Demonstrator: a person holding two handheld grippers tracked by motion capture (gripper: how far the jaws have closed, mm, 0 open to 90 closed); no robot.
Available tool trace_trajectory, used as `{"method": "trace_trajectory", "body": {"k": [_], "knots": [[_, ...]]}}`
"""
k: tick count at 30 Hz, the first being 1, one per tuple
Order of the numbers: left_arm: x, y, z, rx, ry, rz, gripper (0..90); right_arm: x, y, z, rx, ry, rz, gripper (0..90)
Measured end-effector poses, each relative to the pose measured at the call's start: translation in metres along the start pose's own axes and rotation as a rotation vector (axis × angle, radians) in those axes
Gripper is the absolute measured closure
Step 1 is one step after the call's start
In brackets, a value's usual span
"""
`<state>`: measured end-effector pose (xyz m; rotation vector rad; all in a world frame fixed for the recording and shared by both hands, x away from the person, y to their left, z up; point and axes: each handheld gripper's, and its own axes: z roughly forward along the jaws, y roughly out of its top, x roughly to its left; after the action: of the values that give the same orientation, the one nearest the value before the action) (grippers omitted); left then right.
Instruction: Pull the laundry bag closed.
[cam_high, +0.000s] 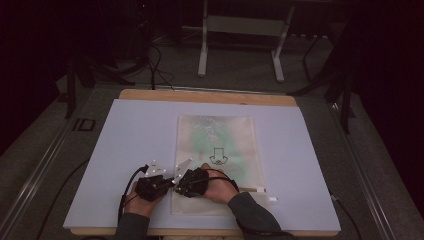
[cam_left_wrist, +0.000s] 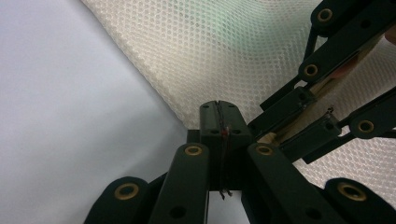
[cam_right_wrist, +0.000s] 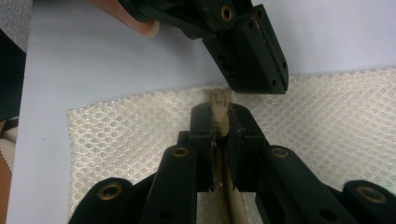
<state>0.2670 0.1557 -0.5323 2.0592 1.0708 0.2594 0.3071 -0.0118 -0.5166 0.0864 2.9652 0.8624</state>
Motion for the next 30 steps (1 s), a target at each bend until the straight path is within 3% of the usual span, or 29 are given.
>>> {"method": "trace_trajectory", "body": {"k": [12, 21, 30], "knots": [[-0.0054, 0.0018, 0.0073, 0.033, 0.03, 0.028, 89.4, 0.0007, 0.0003, -0.0001, 0.002, -0.003, 0.001, 81.8], [-0.0016, 0.0023, 0.0088, 0.041, -0.003, -0.021, 89.7, 0.0002, 0.0001, -0.0003, 0.002, -0.001, -0.008, 81.9], [0.0004, 0.0021, 0.0089, 0.04, -0.014, -0.03, 89.8, -0.0004, -0.0012, -0.0018, 0.005, 0.005, -0.013, 82.1]]}}
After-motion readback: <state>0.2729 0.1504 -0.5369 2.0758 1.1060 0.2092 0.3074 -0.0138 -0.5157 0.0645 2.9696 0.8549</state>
